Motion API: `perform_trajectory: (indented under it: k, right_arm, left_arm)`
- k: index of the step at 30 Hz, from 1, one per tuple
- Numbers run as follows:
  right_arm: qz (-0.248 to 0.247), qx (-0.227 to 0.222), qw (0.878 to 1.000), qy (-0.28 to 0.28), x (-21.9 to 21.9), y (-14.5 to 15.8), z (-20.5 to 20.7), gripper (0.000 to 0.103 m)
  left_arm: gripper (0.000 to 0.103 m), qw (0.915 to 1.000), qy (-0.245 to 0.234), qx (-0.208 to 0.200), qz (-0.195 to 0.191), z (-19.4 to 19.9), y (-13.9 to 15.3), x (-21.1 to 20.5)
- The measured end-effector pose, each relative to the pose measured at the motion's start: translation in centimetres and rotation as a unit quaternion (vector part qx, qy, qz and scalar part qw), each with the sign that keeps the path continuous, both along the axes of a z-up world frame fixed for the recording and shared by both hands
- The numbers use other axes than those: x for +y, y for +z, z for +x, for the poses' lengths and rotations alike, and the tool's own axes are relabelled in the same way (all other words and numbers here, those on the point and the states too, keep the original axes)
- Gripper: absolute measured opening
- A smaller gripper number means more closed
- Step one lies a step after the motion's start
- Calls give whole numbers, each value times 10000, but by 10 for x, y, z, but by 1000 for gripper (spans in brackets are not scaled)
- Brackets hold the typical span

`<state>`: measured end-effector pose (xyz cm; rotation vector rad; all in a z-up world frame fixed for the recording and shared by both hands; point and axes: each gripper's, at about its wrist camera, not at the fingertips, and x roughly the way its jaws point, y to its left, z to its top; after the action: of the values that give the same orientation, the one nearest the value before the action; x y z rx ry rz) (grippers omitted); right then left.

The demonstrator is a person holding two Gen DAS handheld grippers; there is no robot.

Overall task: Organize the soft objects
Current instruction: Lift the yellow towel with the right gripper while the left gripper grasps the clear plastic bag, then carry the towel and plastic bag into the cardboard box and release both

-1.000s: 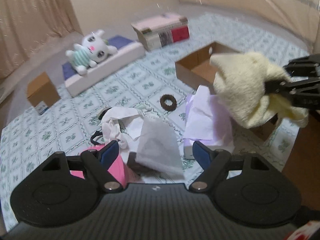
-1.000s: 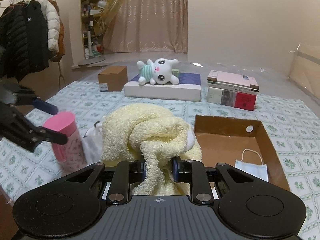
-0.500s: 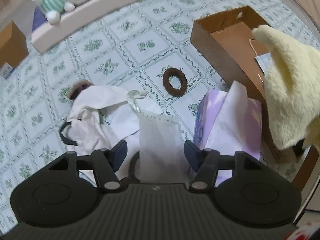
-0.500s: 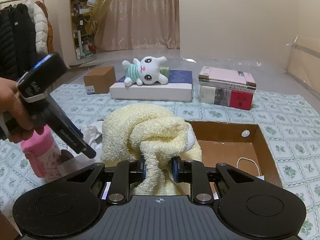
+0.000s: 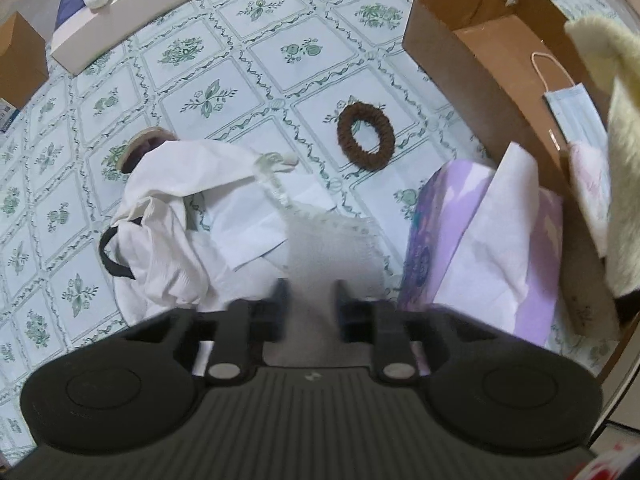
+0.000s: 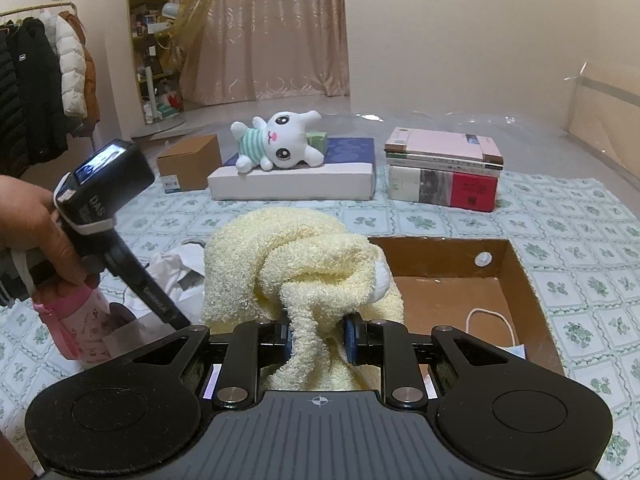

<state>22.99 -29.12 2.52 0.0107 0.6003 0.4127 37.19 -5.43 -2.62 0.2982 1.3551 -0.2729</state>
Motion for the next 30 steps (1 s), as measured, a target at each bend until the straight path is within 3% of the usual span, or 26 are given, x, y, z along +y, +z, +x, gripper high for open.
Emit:
perform_trajectory:
  k: [3, 7, 17, 23, 30]
  right_arm:
    - [4, -17, 10000, -61, -5, 3, -4, 23]
    - [-7, -76, 9999, -120, -11, 10, -12, 23]
    - [-55, -245, 9990, -378, -26, 32, -37, 23]
    - [-113, -317, 9978, -576, -40, 42, -53, 23]
    - [-97, -390, 9941, -1003, -77, 56, -65, 23]
  left_arm:
    - [2, 9999, 8, -128, -18, -5, 8, 0]
    - [1, 9993, 38, -356, -73, -13, 30, 0]
    - [1, 9931, 7, -1122, -353, -38, 119, -10]
    - [1, 9872, -213, -1425, -678, -58, 160, -35]
    - [1, 9778, -491, -1624, -1228, -82, 180, -77]
